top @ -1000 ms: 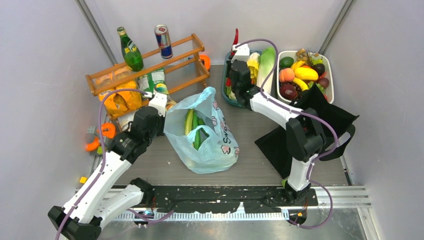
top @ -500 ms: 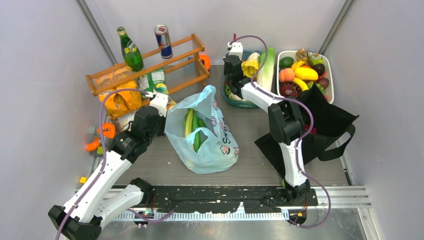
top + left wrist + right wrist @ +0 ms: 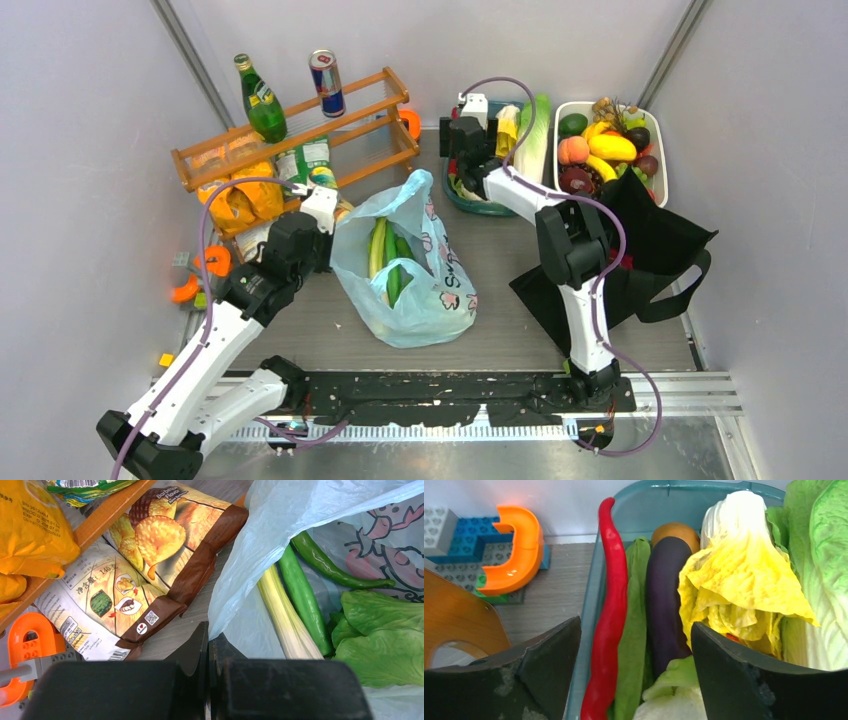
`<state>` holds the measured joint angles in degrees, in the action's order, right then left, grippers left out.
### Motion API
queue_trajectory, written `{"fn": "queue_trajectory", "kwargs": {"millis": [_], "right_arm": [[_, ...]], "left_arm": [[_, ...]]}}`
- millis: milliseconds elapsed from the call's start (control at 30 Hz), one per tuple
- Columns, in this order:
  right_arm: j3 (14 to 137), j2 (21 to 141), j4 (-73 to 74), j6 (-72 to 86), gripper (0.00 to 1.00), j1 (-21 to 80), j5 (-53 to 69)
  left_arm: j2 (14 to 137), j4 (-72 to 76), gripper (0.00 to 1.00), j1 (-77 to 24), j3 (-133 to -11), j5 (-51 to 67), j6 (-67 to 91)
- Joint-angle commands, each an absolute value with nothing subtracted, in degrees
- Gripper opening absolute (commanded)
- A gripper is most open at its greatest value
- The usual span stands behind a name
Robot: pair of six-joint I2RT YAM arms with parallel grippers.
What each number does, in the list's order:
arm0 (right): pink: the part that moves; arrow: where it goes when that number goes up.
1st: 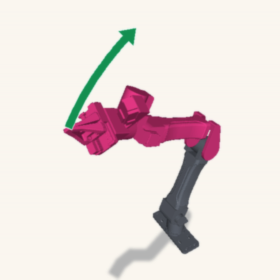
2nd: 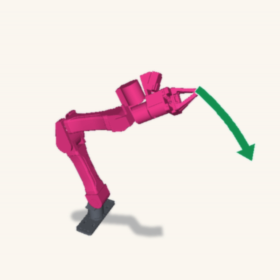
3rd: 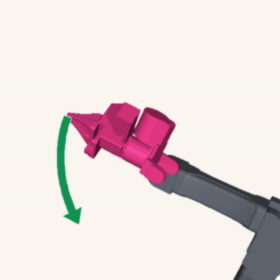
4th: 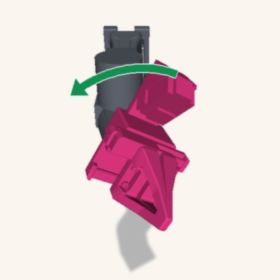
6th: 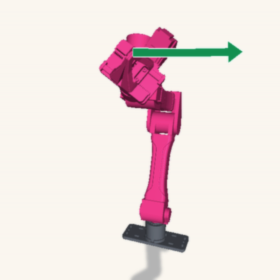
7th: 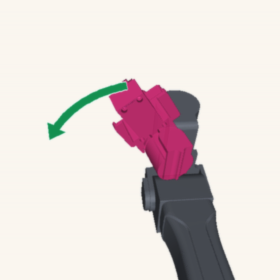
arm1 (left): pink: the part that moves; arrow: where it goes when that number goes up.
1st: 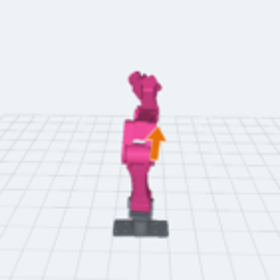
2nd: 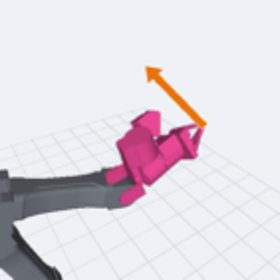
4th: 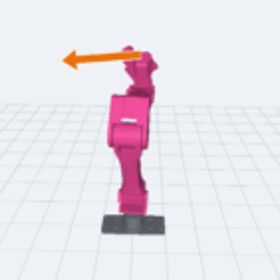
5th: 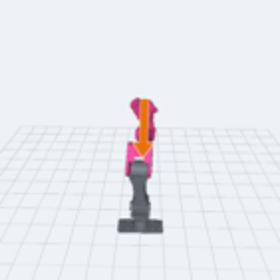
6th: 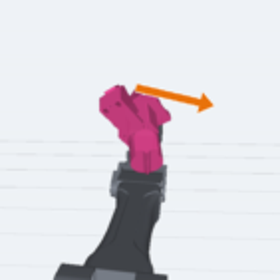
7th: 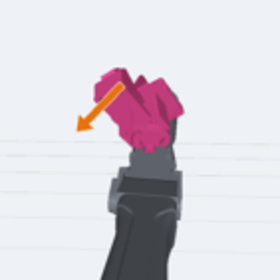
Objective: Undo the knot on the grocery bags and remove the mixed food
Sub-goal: Place the fake vegetable in the bin.
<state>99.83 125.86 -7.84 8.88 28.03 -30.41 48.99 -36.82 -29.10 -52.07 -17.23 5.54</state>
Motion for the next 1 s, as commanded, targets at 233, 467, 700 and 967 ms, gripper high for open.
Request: {"fn": "queue_trajectory", "kwargs": {"millis": [233, 467, 700, 967], "right_arm": [[89.2, 108.74, -15.98, 6.43, 0.99, 27.92, -28.09], [75.97, 94.39, -21.7, 6.3, 0.99, 28.18, -19.84], [63.21, 76.92, -21.29, 7.29, 0.99, 28.37, 2.01], [52.54, 60.14, -17.67, 13.32, 0.9, 28.98, 29.15]], "left_arm": [[48.14, -34.37, 0.0, -28.73, -52.32, -14.73, 5.8], [48.21, -34.02, 0.0, -28.74, -52.22, -13.56, 5.67], [46.74, -32.25, 0.0, -28.74, -51.29, -11.07, 5.41], [45.21, -29.79, 0.0, -28.74, -50.1, -6.47, 5.1]]}}
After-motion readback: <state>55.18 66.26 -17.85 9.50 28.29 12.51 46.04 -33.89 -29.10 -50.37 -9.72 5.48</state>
